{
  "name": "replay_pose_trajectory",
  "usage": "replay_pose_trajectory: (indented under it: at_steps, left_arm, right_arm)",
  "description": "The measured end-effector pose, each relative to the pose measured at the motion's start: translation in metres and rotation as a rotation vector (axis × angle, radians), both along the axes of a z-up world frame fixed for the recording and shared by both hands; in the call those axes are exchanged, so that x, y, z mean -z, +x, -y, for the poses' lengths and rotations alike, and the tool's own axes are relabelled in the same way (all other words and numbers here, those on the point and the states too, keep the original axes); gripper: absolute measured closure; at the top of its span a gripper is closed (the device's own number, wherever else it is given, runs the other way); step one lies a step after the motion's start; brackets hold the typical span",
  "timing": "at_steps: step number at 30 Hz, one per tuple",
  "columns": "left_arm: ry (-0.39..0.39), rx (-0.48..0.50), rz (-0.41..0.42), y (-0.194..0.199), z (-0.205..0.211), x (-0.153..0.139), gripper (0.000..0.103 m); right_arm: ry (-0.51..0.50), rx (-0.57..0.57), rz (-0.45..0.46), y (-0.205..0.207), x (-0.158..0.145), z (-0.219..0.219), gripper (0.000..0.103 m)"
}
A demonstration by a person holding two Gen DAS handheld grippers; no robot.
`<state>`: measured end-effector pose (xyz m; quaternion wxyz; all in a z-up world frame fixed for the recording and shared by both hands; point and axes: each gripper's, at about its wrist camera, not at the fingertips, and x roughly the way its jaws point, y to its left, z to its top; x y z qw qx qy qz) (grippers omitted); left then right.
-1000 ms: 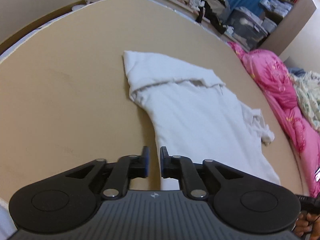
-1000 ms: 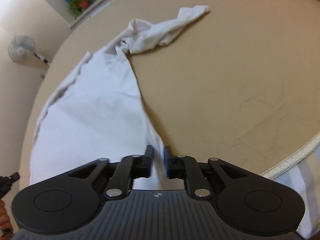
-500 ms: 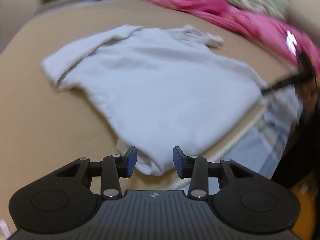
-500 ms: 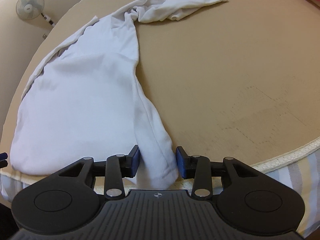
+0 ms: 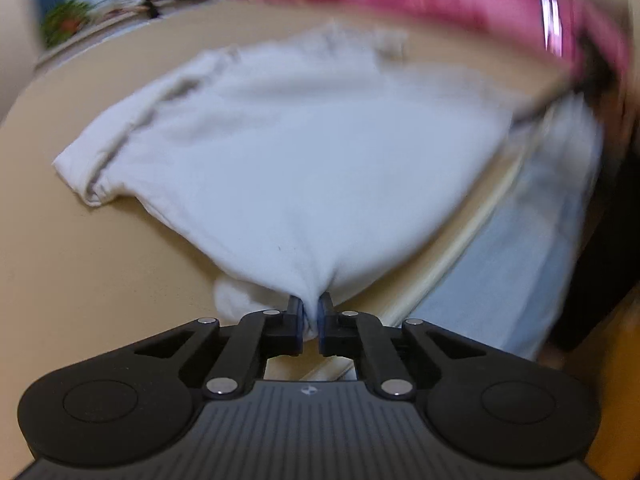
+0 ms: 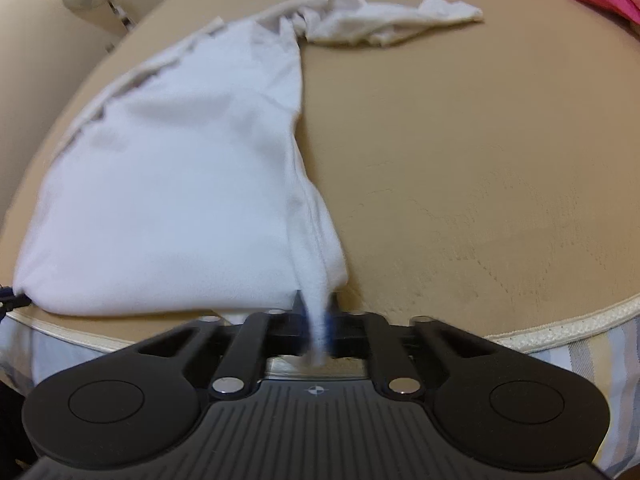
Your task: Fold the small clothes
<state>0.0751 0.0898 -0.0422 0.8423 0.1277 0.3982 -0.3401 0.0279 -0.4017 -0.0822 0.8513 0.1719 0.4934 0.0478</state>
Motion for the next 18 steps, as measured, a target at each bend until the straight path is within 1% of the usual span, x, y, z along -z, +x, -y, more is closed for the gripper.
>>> replay_pose_trajectory:
  at_steps: [1, 3, 4, 5, 6, 7, 8, 9, 10, 11, 12, 13, 15, 16, 18]
  left_arm:
    - [-0.163, -0.054, -0.013, 0.005, -0.021, -0.022, 0.098]
    - [-0.433, -0.162, -0.014, 0.014, -0.063, -0.051, 0.098]
    - [-0.487, -0.207, -0.028, 0.021, -0.075, -0.054, 0.098]
    - [-0.493, -0.25, -0.06, 0.029, -0.081, -0.051, 0.098]
    - [-0.44, -0.298, -0.112, 0.041, -0.08, -0.041, 0.096]
    - [-0.371, -0.327, -0.15, 0.049, -0.075, -0.031, 0.095]
    - [-0.289, -0.355, -0.171, 0.054, -0.068, -0.021, 0.095]
    - [-0.233, -0.367, -0.189, 0.058, -0.062, -0.014, 0.095]
    - [-0.195, -0.365, -0.226, 0.06, -0.057, -0.005, 0.092]
    - [-0.174, -0.362, -0.249, 0.061, -0.053, 0.0, 0.089]
    - [-0.158, -0.363, -0.257, 0.062, -0.051, 0.003, 0.085]
    - [-0.149, -0.366, -0.26, 0.062, -0.049, 0.006, 0.078]
    - [-0.145, -0.352, -0.271, 0.063, -0.047, 0.01, 0.068]
    - [-0.137, -0.35, -0.272, 0.063, -0.045, 0.012, 0.064]
    - [-0.14, -0.35, -0.277, 0.061, -0.04, 0.015, 0.062]
  right_arm:
    - [0.078, 0.019, 0.032, -0.005, -0.008, 0.009, 0.096]
    - [0.333, 0.109, 0.146, -0.02, -0.025, 0.04, 0.096]
    - [0.447, 0.152, 0.203, -0.026, -0.031, 0.054, 0.096]
    - [0.488, 0.179, 0.228, -0.029, -0.032, 0.062, 0.096]
    - [0.47, 0.195, 0.215, -0.027, -0.03, 0.064, 0.096]
    - [0.418, 0.203, 0.172, -0.023, -0.025, 0.061, 0.095]
    - [0.353, 0.203, 0.112, -0.018, -0.018, 0.055, 0.091]
    - [0.279, 0.195, 0.052, -0.013, -0.011, 0.048, 0.087]
    - [0.206, 0.176, 0.012, -0.009, -0.006, 0.04, 0.087]
    - [0.16, 0.156, -0.008, -0.006, -0.004, 0.034, 0.085]
    - [0.131, 0.141, -0.018, -0.005, -0.003, 0.029, 0.079]
    - [0.119, 0.133, -0.019, -0.004, -0.003, 0.026, 0.072]
    - [0.102, 0.124, -0.017, -0.004, -0.003, 0.022, 0.065]
    - [0.094, 0.122, -0.021, -0.003, -0.003, 0.02, 0.063]
    - [0.084, 0.111, -0.038, -0.003, 0.0, 0.018, 0.063]
